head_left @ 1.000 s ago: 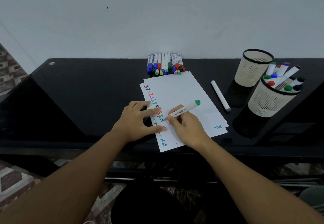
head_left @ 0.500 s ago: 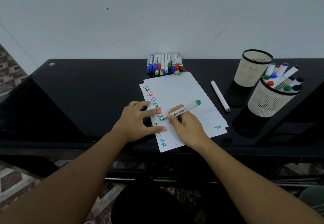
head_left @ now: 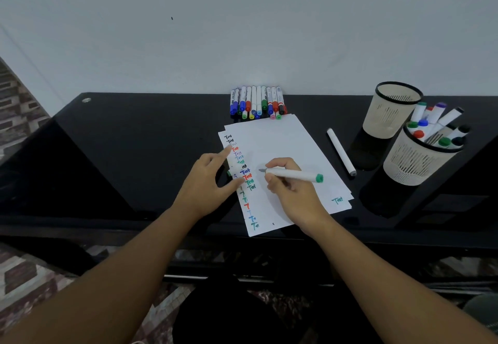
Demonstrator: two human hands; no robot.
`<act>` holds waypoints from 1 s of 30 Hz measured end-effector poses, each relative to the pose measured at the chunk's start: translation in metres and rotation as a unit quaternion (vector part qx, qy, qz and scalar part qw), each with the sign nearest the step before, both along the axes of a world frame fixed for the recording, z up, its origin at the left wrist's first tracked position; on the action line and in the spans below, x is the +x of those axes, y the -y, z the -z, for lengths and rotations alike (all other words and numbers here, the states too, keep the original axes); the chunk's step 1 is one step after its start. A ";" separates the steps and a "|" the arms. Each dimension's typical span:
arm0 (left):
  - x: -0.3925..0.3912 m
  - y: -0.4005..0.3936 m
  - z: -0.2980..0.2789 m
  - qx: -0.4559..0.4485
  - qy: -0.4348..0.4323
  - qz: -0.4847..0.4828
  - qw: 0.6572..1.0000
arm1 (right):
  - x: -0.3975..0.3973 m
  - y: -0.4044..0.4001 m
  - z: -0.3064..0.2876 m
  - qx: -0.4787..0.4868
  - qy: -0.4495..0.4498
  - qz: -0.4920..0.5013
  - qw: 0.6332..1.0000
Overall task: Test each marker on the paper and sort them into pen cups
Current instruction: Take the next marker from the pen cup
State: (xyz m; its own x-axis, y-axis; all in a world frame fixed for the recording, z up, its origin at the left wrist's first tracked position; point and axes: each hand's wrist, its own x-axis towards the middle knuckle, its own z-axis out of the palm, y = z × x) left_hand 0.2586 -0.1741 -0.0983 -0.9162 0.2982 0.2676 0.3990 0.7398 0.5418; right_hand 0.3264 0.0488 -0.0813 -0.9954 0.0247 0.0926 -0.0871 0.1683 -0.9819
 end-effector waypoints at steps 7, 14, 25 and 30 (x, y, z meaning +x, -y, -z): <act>-0.009 -0.006 -0.003 0.003 0.027 -0.035 0.999 | 0.004 -0.010 -0.006 0.116 -0.008 -0.057 0.992; -0.006 -0.004 0.002 0.002 -0.024 -0.040 0.999 | -0.009 -0.022 -0.034 0.174 0.060 -0.151 0.971; -0.002 -0.005 0.001 0.026 -0.065 -0.043 0.997 | -0.039 -0.018 -0.060 0.106 0.020 -0.052 0.993; 0.000 -0.005 0.000 0.024 -0.062 -0.045 0.997 | -0.046 -0.019 -0.046 0.369 0.016 -0.102 0.924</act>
